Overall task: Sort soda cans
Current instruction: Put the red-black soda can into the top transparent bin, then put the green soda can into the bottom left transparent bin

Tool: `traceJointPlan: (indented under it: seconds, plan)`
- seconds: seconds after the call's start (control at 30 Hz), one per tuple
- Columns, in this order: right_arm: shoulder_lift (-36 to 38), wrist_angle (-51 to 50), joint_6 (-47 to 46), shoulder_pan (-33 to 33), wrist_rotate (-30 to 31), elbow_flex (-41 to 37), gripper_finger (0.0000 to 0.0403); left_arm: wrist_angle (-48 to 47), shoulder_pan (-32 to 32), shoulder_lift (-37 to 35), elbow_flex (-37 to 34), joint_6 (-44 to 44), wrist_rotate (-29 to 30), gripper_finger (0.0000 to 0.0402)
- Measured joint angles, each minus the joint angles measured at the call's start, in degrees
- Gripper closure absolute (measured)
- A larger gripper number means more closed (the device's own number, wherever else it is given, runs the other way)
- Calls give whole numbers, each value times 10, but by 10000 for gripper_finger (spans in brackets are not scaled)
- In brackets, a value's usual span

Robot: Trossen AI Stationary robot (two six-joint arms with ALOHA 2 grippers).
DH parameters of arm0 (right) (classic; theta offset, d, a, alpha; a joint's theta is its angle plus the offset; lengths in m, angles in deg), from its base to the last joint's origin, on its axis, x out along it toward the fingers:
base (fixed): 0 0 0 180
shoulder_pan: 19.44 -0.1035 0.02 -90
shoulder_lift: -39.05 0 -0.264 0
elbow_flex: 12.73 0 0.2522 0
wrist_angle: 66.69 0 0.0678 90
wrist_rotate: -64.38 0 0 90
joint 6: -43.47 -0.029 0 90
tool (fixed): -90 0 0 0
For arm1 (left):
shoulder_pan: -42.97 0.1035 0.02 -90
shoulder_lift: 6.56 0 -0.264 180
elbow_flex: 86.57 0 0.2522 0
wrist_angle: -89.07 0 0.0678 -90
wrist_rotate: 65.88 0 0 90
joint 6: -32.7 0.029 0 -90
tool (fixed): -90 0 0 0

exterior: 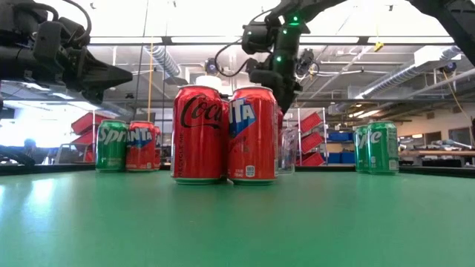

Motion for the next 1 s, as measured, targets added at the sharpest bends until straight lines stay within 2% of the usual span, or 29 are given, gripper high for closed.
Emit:
traceJointPlan:
  seconds: [0.6, 1.0]
  plan:
    - [2, 25, -12, 1, -2, -61, 110, -12, 0, 0, 0, -11, 1, 382]
    - [2, 3, -7, 1, 13, -36, 50, -14, 0, 0, 0, -11, 2, 382]
